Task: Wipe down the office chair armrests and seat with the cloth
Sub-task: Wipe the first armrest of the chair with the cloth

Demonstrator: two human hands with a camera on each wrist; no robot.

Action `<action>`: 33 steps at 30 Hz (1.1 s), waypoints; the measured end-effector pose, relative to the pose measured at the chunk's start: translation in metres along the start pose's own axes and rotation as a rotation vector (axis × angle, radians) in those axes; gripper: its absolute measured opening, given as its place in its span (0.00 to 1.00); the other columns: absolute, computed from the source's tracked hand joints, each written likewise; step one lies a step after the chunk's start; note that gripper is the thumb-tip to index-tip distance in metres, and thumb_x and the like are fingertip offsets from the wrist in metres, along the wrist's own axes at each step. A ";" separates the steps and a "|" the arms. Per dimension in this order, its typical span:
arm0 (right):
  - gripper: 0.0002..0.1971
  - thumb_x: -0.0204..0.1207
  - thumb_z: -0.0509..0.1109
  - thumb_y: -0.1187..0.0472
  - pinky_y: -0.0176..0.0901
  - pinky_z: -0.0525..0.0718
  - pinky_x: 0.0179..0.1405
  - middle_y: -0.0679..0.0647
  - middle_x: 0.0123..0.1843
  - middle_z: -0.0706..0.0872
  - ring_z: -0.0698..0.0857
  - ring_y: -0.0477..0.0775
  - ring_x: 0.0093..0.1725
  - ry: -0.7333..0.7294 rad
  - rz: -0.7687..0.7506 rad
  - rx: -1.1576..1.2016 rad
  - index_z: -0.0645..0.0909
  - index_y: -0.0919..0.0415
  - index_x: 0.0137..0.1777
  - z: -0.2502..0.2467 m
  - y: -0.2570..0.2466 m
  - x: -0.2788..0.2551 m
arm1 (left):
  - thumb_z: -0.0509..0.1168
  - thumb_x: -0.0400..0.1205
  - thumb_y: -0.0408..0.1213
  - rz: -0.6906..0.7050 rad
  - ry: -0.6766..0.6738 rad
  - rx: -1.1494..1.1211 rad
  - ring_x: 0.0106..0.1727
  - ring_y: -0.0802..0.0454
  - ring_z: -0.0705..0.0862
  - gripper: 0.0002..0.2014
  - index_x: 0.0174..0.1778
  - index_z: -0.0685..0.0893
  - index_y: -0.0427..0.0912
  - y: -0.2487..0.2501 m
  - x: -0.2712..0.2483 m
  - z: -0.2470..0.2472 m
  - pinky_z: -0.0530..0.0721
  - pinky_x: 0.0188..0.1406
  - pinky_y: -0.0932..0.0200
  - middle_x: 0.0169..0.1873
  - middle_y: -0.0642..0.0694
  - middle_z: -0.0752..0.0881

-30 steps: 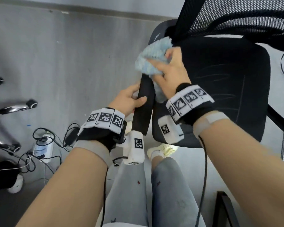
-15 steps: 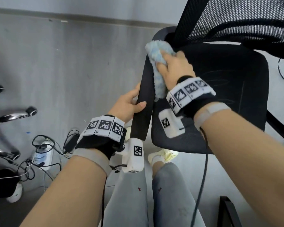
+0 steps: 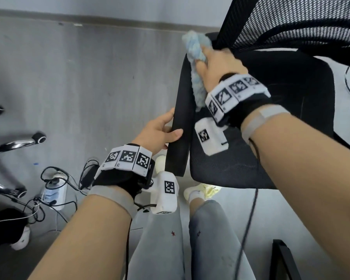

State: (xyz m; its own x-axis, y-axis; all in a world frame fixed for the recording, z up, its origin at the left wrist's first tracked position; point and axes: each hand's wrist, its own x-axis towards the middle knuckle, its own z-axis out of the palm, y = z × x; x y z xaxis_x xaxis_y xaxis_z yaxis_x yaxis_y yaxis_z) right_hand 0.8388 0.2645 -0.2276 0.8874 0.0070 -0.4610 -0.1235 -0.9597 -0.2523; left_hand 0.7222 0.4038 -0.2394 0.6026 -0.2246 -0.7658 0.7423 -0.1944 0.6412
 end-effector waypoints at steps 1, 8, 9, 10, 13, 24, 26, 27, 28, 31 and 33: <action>0.19 0.81 0.54 0.48 0.49 0.72 0.46 0.62 0.63 0.76 0.80 0.67 0.57 -0.007 0.026 0.080 0.68 0.45 0.71 0.000 -0.002 0.007 | 0.61 0.81 0.29 0.011 0.007 -0.011 0.44 0.56 0.84 0.29 0.76 0.64 0.56 -0.002 0.002 -0.001 0.77 0.45 0.57 0.41 0.54 0.88; 0.23 0.81 0.54 0.47 0.51 0.76 0.53 0.59 0.72 0.64 0.79 0.67 0.58 -0.179 -0.165 0.095 0.60 0.40 0.76 0.020 0.014 -0.054 | 0.58 0.82 0.25 0.076 -0.023 -0.146 0.35 0.70 0.87 0.28 0.75 0.64 0.54 -0.006 0.003 0.002 0.81 0.31 0.74 0.42 0.54 0.86; 0.23 0.81 0.54 0.47 0.50 0.76 0.53 0.58 0.72 0.64 0.78 0.65 0.58 -0.171 -0.174 0.075 0.59 0.41 0.76 0.021 0.017 -0.056 | 0.57 0.82 0.26 0.073 -0.015 -0.171 0.35 0.70 0.87 0.26 0.75 0.65 0.52 -0.008 0.003 0.003 0.81 0.30 0.73 0.43 0.53 0.85; 0.23 0.81 0.55 0.47 0.50 0.76 0.53 0.59 0.72 0.63 0.77 0.64 0.60 -0.142 -0.174 0.056 0.60 0.42 0.76 0.019 0.017 -0.054 | 0.57 0.82 0.28 0.060 -0.001 -0.196 0.33 0.69 0.87 0.23 0.74 0.68 0.48 -0.010 0.002 0.005 0.82 0.29 0.73 0.43 0.52 0.85; 0.23 0.80 0.57 0.49 0.54 0.77 0.59 0.61 0.73 0.62 0.70 0.63 0.66 -0.016 -0.163 0.052 0.63 0.45 0.76 0.016 0.013 -0.033 | 0.55 0.84 0.38 -0.026 0.032 -0.297 0.33 0.65 0.88 0.14 0.63 0.77 0.39 -0.022 -0.004 0.013 0.85 0.35 0.70 0.40 0.51 0.88; 0.29 0.78 0.63 0.58 0.59 0.75 0.67 0.60 0.65 0.63 0.69 0.60 0.64 -0.184 -0.325 0.352 0.59 0.37 0.76 0.058 0.033 -0.105 | 0.48 0.86 0.43 -0.063 0.082 -0.481 0.44 0.59 0.88 0.17 0.53 0.81 0.43 -0.033 -0.001 0.022 0.86 0.46 0.65 0.47 0.48 0.87; 0.28 0.78 0.62 0.55 0.57 0.77 0.63 0.58 0.65 0.63 0.68 0.59 0.63 -0.168 -0.313 0.265 0.60 0.36 0.75 0.052 0.031 -0.103 | 0.47 0.86 0.46 -0.064 0.069 -0.488 0.48 0.58 0.87 0.18 0.55 0.80 0.43 -0.033 -0.002 0.022 0.85 0.49 0.63 0.51 0.46 0.86; 0.27 0.78 0.62 0.54 0.56 0.77 0.62 0.59 0.66 0.63 0.67 0.59 0.63 -0.151 -0.307 0.223 0.60 0.36 0.75 0.048 0.029 -0.095 | 0.47 0.86 0.48 -0.060 0.053 -0.499 0.49 0.58 0.87 0.19 0.56 0.80 0.43 -0.032 -0.001 0.022 0.85 0.51 0.62 0.52 0.46 0.86; 0.27 0.78 0.61 0.54 0.55 0.77 0.62 0.59 0.66 0.63 0.67 0.60 0.64 -0.136 -0.299 0.204 0.60 0.37 0.76 0.044 0.026 -0.087 | 0.46 0.85 0.49 -0.060 0.045 -0.508 0.49 0.59 0.87 0.20 0.57 0.80 0.43 -0.030 -0.001 0.022 0.85 0.51 0.63 0.53 0.47 0.86; 0.25 0.79 0.61 0.54 0.55 0.75 0.64 0.60 0.66 0.64 0.66 0.59 0.66 -0.105 -0.255 0.259 0.63 0.42 0.76 0.038 0.023 -0.068 | 0.47 0.85 0.51 -0.076 0.043 -0.502 0.49 0.58 0.88 0.24 0.62 0.79 0.38 -0.023 0.001 0.018 0.87 0.47 0.65 0.56 0.44 0.86; 0.24 0.79 0.62 0.55 0.49 0.71 0.68 0.62 0.68 0.63 0.65 0.60 0.69 -0.073 -0.218 0.329 0.66 0.47 0.75 0.043 0.022 -0.065 | 0.49 0.84 0.52 -0.092 0.073 -0.480 0.52 0.54 0.87 0.27 0.65 0.78 0.35 -0.019 0.005 0.016 0.87 0.47 0.64 0.58 0.42 0.85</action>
State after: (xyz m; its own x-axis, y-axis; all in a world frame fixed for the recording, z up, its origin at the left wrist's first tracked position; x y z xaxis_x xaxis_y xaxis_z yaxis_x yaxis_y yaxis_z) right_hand 0.7589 0.2550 -0.2399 0.8761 0.2315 -0.4229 -0.0821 -0.7928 -0.6039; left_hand 0.7068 0.3914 -0.2544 0.5345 -0.1564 -0.8306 0.8342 0.2552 0.4888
